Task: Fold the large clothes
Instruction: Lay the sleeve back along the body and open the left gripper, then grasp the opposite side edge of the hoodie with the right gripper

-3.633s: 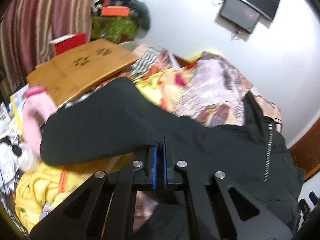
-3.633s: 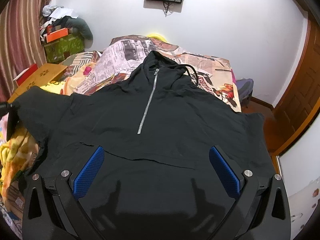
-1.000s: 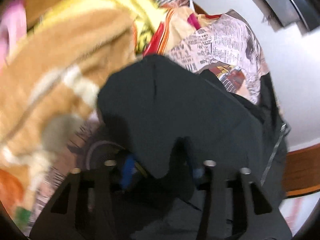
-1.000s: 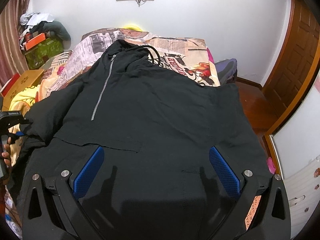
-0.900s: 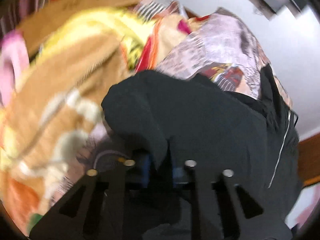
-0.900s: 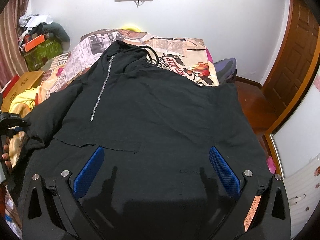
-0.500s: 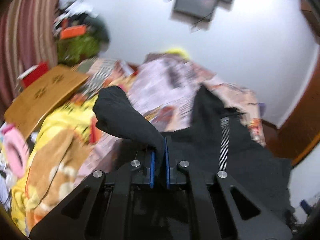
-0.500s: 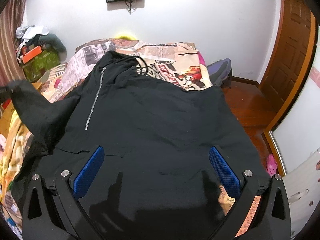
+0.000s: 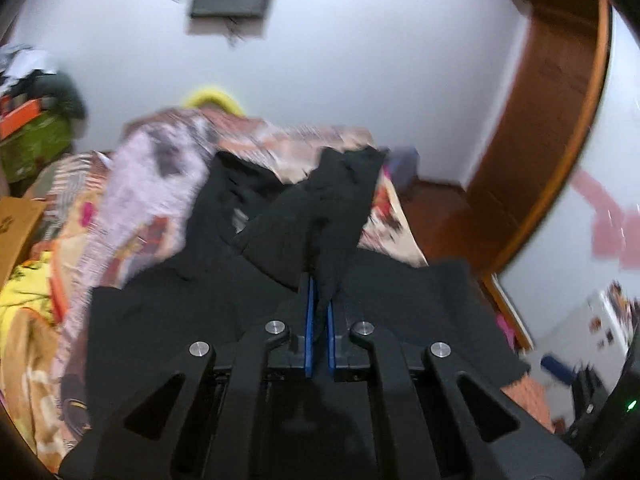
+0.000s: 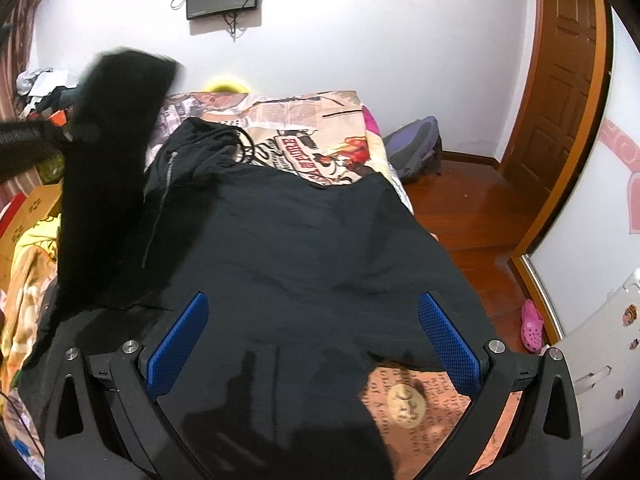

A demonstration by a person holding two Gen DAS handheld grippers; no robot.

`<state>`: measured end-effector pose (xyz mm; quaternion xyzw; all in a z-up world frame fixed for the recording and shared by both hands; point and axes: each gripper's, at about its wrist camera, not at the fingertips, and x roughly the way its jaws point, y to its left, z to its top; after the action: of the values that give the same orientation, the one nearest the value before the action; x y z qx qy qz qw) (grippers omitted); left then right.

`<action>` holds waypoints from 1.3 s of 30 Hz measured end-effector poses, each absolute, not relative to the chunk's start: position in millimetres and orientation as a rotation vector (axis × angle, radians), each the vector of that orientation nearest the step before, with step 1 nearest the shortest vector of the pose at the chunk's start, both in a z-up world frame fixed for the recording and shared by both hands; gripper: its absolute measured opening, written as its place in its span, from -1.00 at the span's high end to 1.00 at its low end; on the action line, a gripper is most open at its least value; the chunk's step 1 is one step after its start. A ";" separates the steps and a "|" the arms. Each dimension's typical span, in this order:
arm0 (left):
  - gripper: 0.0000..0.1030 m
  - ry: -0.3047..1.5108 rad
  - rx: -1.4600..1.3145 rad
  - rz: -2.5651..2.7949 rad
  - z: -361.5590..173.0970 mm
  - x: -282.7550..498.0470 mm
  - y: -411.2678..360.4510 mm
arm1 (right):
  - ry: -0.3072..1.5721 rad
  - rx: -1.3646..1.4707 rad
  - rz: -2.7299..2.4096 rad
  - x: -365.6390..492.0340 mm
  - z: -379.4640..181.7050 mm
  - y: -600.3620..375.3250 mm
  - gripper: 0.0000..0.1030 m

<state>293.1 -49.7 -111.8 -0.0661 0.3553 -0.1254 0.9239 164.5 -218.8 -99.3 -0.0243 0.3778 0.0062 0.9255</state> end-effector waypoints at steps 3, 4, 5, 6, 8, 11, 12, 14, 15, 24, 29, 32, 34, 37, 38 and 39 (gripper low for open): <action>0.93 0.827 -0.105 -0.316 -140.3 296.2 -75.0 | 0.780 -0.050 -0.002 163.7 -100.6 -227.3 -1.00; 0.93 0.859 -0.104 -0.333 -149.7 296.2 -80.7 | 0.781 -0.049 -0.004 163.7 -101.0 -229.2 -1.00; 0.93 0.895 -0.102 -0.352 -160.0 296.5 -85.9 | 0.783 -0.046 -0.009 163.6 -101.7 -232.3 -1.00; 0.93 0.928 -0.097 -0.365 -171.1 295.4 -91.7 | 0.787 -0.042 -0.015 163.9 -102.8 -235.4 -1.00; 0.92 0.976 -0.077 -0.377 -185.9 292.0 -103.3 | 0.792 -0.037 -0.023 163.1 -104.5 -240.1 -1.00; 0.90 1.028 -0.026 -0.384 -202.0 287.1 -115.6 | 0.808 -0.033 -0.035 162.9 -108.0 -245.6 -1.00; 0.89 1.036 -0.020 -0.384 -204.9 286.8 -116.3 | 0.812 -0.033 -0.038 162.4 -108.8 -247.1 -1.00; 0.70 1.051 -0.016 -0.393 -206.2 283.1 -117.9 | 0.821 -0.030 -0.043 161.0 -110.2 -250.6 -1.00; 0.64 1.061 -0.020 -0.399 -205.8 281.9 -118.5 | 0.823 -0.029 -0.044 160.4 -110.4 -252.0 -1.00; -0.20 1.015 0.046 -0.380 -191.8 258.3 -118.6 | 0.813 -0.012 -0.049 157.6 -103.2 -260.1 -1.00; -0.26 0.941 0.069 -0.347 -168.2 246.9 -106.4 | 0.787 0.001 -0.042 156.8 -93.7 -262.8 -1.00; -0.57 0.882 0.103 -0.314 -152.1 238.7 -97.9 | 0.776 0.024 -0.030 157.7 -88.0 -266.6 -1.00; -0.78 0.837 0.119 -0.285 -143.4 234.4 -92.4 | 0.766 0.047 -0.026 159.4 -82.6 -271.0 -1.00; -0.85 0.767 0.138 -0.237 -131.0 224.8 -80.8 | 0.741 0.074 -0.041 161.7 -72.7 -281.1 -1.00; -0.86 0.749 0.143 -0.220 -128.0 223.5 -75.5 | 0.736 0.080 -0.050 162.5 -70.7 -283.5 -1.00; -0.86 0.739 0.141 -0.209 -126.1 222.2 -71.1 | 0.731 0.089 -0.062 162.8 -68.5 -287.9 -1.00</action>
<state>222.2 -71.1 -126.1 0.0687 0.3600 -0.1017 0.9248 162.8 -287.9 -68.5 0.0433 0.3571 -0.0301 0.9326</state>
